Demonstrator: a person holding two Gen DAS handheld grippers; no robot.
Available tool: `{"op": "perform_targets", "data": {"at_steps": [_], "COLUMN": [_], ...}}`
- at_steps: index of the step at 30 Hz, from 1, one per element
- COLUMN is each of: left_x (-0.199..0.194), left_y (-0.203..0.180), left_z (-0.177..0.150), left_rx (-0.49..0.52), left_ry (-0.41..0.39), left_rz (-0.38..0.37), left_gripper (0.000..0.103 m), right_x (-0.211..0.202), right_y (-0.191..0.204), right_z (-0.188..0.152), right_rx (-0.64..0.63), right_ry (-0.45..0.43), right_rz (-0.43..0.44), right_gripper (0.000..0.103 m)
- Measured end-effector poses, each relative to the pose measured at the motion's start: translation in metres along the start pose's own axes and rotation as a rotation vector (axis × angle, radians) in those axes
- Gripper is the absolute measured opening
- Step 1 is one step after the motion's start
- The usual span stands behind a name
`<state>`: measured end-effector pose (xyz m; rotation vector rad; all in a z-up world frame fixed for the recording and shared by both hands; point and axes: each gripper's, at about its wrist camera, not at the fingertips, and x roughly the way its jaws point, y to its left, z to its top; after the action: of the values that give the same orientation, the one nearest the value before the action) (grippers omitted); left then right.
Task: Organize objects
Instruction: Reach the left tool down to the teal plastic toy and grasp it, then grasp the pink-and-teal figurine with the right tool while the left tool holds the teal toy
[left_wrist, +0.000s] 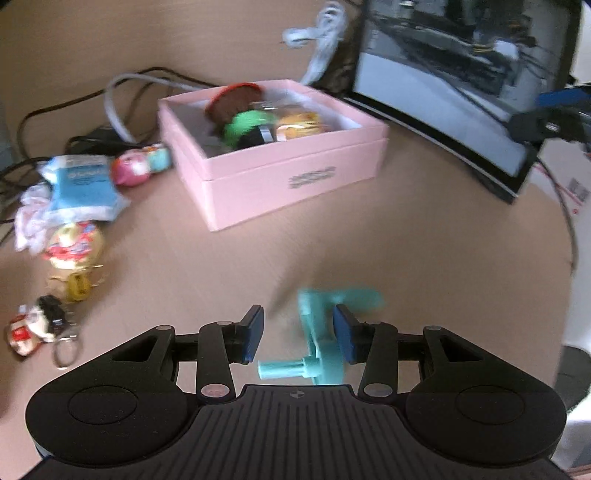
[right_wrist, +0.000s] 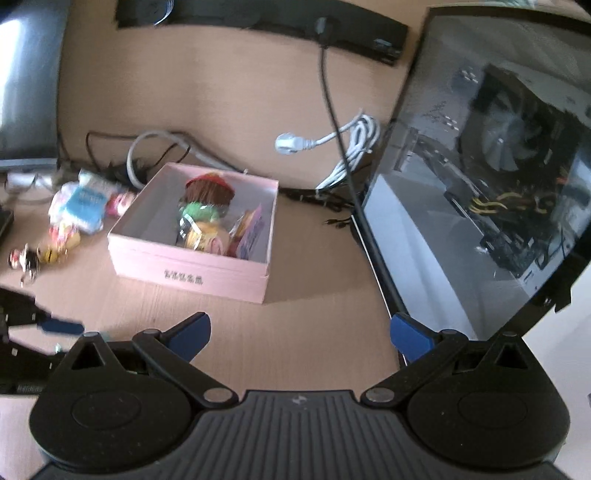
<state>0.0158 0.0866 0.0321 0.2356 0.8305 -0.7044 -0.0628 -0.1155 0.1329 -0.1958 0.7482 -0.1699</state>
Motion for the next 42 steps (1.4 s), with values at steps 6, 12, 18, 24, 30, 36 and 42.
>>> {"op": "perform_targets", "data": {"at_steps": [6, 12, 18, 24, 30, 36, 42], "left_x": [-0.016, -0.046, -0.073, -0.084, -0.094, -0.049, 0.049], "left_y": [0.036, 0.061, 0.07, 0.075, 0.094, 0.115, 0.117], "left_z": [-0.002, 0.0, -0.008, -0.015, 0.007, 0.079, 0.138], "left_rx": [-0.132, -0.287, -0.42, -0.471, -0.561, -0.549, -0.279], "left_ry": [-0.025, -0.044, -0.071, -0.034, -0.087, -0.159, -0.187], "left_rz": [0.088, 0.144, 0.234, 0.348, 0.363, 0.358, 0.567], "left_gripper": [0.046, 0.045, 0.044, 0.044, 0.044, 0.044, 0.046], "right_x": [0.007, 0.011, 0.019, 0.049, 0.081, 0.095, 0.094], "right_y": [0.016, 0.024, 0.009, 0.01, 0.028, 0.036, 0.04], "right_z": [0.009, 0.036, 0.053, 0.044, 0.028, 0.018, 0.005], "right_rx": [-0.045, -0.163, -0.174, -0.163, -0.127, -0.052, -0.046], "right_ry": [0.057, 0.045, -0.015, -0.032, 0.007, 0.037, 0.043], "right_rz": [0.068, 0.158, 0.247, 0.317, 0.404, 0.439, 0.389], "right_gripper": [0.103, 0.103, 0.103, 0.103, 0.103, 0.103, 0.103]}}
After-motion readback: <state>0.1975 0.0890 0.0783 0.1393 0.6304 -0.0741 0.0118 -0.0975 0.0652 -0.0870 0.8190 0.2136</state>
